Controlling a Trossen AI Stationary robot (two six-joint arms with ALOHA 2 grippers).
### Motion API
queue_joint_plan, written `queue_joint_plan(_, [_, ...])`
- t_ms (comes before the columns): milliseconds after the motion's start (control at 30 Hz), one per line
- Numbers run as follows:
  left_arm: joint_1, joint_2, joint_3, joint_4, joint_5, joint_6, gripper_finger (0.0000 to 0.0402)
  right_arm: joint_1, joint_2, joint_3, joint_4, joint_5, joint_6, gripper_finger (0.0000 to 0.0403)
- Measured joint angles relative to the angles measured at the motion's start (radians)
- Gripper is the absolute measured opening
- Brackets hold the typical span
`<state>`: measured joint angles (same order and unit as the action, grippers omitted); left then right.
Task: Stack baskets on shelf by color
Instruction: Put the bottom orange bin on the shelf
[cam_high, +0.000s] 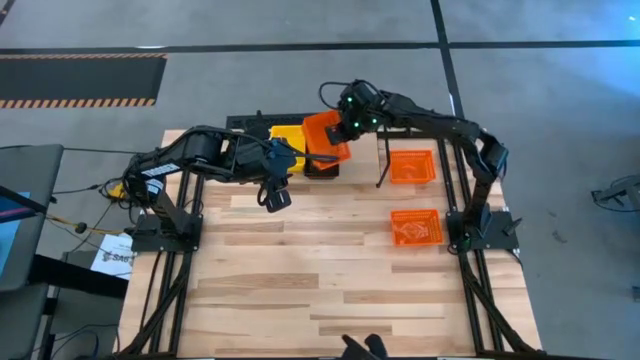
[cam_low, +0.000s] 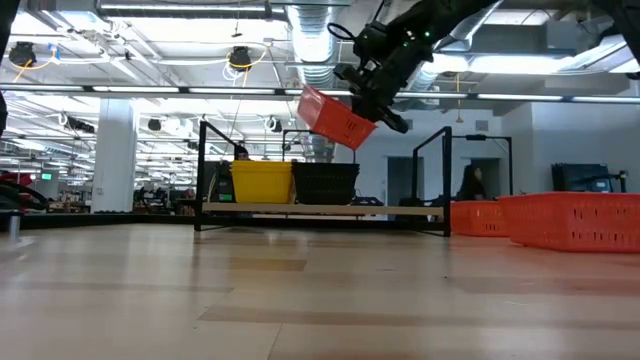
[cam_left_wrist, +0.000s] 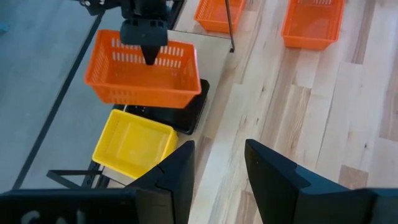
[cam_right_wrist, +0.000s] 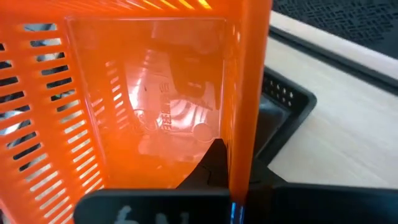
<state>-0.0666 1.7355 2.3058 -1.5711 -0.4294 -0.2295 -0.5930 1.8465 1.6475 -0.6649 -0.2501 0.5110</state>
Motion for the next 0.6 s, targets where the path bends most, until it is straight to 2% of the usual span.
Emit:
queue_joint_plan(100, [0.001,0.000,0.000,0.000,-0.003,0.000,0.0130,0.007,-0.005,-0.039,0.085,-0.014,0.004,0.0000])
queue_joint_plan(267, [0.001,0.000,0.000,0.000,-0.003,-0.001,0.0130,0.011,-0.048,-0.217,0.276,-0.069,0.076,0.0000])
queue_joint_plan(400, [0.004,0.000,0.000,0.000,-0.005,-0.001,0.0130,-0.009,-0.135,-0.386,0.390,-0.073,0.140,0.0000])
queue_joint_plan(600, [0.020,0.000,0.000,0.010,-0.006,0.000,0.0130,-0.052,-0.298,-0.584,0.421,-0.074,0.201,0.0000])
